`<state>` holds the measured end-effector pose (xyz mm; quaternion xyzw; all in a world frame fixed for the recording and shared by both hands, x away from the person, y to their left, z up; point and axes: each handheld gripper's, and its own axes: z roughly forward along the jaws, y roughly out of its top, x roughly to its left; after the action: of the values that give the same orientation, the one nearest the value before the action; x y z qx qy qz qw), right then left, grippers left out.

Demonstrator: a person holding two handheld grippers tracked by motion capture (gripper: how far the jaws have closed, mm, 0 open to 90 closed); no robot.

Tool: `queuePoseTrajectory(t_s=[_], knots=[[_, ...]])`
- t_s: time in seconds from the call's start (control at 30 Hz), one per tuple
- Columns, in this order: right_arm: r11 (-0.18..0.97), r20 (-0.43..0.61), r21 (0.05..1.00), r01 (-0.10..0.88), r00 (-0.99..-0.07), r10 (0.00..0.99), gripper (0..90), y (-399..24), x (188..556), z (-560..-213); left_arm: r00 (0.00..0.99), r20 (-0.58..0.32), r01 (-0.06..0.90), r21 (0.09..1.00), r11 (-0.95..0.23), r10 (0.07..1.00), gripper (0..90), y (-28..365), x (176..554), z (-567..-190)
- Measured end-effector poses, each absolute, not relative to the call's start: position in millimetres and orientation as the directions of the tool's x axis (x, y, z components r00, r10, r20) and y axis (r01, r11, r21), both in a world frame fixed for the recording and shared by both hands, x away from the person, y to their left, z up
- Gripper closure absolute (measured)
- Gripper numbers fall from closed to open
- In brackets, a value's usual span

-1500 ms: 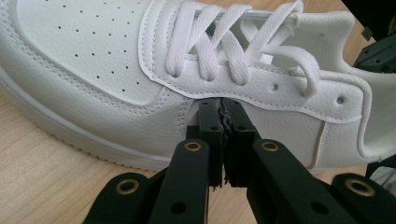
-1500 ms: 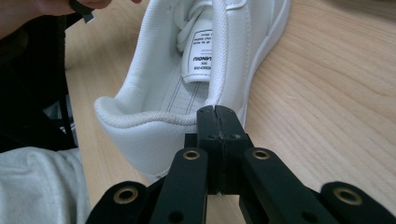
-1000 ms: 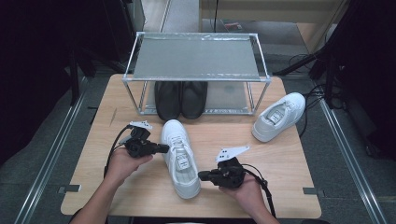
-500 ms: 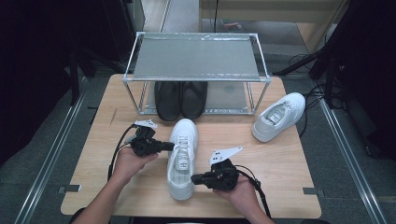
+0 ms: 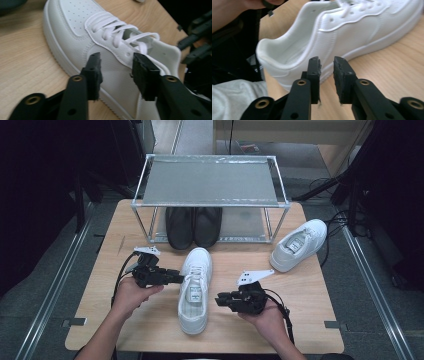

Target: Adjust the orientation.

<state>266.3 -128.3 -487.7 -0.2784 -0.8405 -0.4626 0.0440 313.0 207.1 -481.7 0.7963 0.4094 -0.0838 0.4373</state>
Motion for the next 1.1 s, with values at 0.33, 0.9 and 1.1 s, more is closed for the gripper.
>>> queuePoseTrajectory(t_s=[0.33, 0.9, 1.1], knots=[[0.378, 0.328, 0.757, 0.533, -0.810, 0.486, 69.0, -150, 282, -483, 0.674, -0.456, 0.702, 0.639, -0.313, 0.581, 45.6, 207, 307, -478], [0.294, 0.295, 0.790, 0.537, -0.754, 0.587, 66.4, -204, 303, -462, 0.684, -0.444, 0.690, 0.651, -0.316, 0.579, 41.1, 209, 306, -477], [0.264, 0.279, 0.797, 0.543, -0.720, 0.636, 64.4, -229, 315, -456, 0.690, -0.436, 0.687, 0.646, -0.333, 0.578, 40.2, 207, 305, -476]])
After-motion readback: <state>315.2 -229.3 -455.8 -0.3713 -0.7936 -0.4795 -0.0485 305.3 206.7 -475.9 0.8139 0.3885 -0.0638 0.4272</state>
